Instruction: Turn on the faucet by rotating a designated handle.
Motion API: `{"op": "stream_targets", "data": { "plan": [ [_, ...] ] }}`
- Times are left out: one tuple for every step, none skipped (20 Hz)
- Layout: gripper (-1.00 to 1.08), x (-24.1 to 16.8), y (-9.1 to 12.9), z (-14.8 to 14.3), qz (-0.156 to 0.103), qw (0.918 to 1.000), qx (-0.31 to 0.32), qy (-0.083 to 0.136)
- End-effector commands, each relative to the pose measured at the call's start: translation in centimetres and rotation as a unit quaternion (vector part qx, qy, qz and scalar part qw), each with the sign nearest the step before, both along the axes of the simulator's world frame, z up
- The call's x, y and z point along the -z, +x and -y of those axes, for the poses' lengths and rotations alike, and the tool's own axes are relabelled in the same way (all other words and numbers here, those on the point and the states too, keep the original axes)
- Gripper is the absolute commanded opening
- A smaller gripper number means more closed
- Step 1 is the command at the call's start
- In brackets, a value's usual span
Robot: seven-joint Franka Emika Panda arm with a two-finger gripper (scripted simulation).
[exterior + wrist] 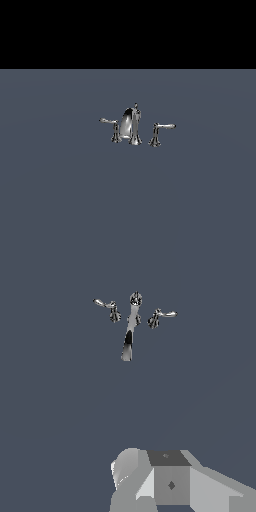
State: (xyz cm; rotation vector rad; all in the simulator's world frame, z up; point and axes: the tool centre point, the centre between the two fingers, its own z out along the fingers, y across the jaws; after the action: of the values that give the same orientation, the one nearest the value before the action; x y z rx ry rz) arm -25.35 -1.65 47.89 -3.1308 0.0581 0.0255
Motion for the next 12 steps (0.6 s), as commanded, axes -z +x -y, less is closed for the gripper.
{"op": "stream_targets", "data": {
  "plan": [
    [-1.0,0.0,0.0,0.0,0.0,1.0,0.0,0.0],
    [-1.0,0.0,0.0,0.1,0.0,1.0,0.0,0.0],
    [-1.0,0.0,0.0,0.2,0.0,1.0,0.001,0.0],
    [-1.0,-0.1,0.0,0.4,0.001,1.0,0.002,0.0],
    [-1.0,-0.2,-0.1,0.8,0.001,1.0,0.004,-0.001],
    [-1.0,-0.3,-0.1,1.2,0.002,1.0,0.006,-0.001],
    [-1.0,-0.4,-0.2,1.5,0.002,1.0,0.007,-0.002],
    [-1.0,-0.4,-0.3,1.8,0.003,1.0,0.008,-0.002],
    [-1.0,-0.5,-0.3,2.0,0.003,1.0,0.008,-0.002],
    [-1.0,-0.5,-0.4,2.1,0.003,1.0,0.008,-0.002],
    [-1.0,-0.5,-0.4,2.1,0.003,1.0,0.007,-0.002],
    [-1.0,-0.5,-0.4,2.0,0.003,1.0,0.007,-0.002]
  ]
}}
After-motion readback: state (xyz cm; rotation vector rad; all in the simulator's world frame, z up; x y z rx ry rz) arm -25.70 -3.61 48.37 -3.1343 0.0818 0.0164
